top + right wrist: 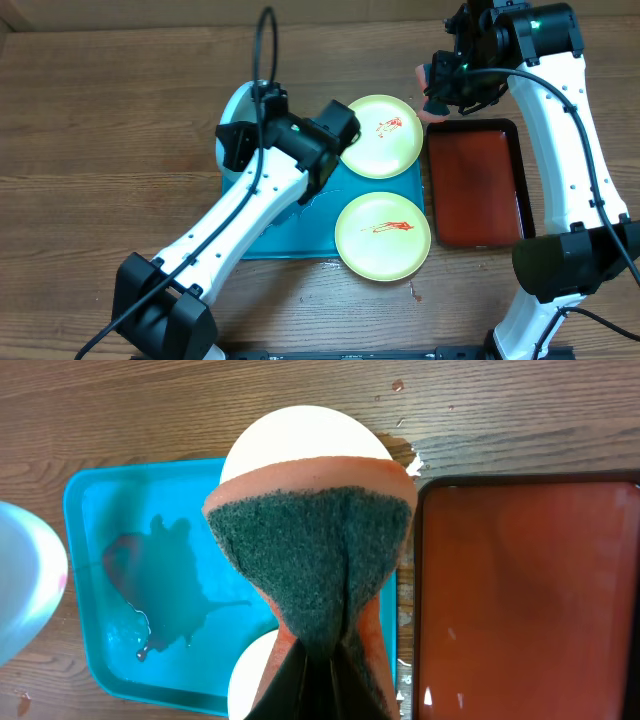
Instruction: Clean dirty plates on tray and stack at the side
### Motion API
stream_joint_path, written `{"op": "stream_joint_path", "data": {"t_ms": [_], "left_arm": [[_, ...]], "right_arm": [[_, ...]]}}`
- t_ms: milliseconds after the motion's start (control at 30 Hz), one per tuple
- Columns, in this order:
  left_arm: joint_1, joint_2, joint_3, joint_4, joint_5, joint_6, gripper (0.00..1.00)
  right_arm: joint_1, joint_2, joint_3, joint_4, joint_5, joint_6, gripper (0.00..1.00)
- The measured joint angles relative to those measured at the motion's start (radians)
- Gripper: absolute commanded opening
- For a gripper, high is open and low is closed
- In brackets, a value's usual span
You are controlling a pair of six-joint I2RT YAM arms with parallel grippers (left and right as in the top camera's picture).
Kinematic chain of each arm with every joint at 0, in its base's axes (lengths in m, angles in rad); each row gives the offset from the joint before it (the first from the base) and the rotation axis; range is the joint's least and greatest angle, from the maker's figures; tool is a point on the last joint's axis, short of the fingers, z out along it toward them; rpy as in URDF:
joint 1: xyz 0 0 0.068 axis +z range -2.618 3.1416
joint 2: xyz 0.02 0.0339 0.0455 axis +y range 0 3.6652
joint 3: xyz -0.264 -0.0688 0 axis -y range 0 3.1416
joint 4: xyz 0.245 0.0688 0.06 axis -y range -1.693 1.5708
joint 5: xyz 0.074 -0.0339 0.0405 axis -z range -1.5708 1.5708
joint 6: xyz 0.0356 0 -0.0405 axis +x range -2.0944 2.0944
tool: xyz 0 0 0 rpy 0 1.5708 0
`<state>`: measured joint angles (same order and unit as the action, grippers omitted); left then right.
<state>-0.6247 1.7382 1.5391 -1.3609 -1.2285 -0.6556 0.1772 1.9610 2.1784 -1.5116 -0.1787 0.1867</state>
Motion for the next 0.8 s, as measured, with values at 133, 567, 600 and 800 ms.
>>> {"op": "stream_joint_path", "data": {"t_ms": [133, 567, 600, 800], "left_arm": [[-0.027, 0.0, 0.0, 0.0, -0.033, 0.0, 0.04], [-0.022, 0.0, 0.0, 0.019, 0.085, -0.003, 0.04], [-0.019, 0.0, 0.0, 0.027, 0.128, -0.003, 0.04], [0.034, 0.0, -0.001, 0.114, 0.558, 0.091, 0.04]], "right_arm": [[-0.001, 0.0, 0.0, -0.001, 0.0, 0.0, 0.04], [-0.02, 0.0, 0.0, -0.017, 0.0, -0.001, 0.04], [-0.02, 0.0, 0.0, -0.017, 0.001, 0.0, 0.04], [-0.021, 0.0, 0.0, -0.042, 0.043, -0.001, 0.04]]}}
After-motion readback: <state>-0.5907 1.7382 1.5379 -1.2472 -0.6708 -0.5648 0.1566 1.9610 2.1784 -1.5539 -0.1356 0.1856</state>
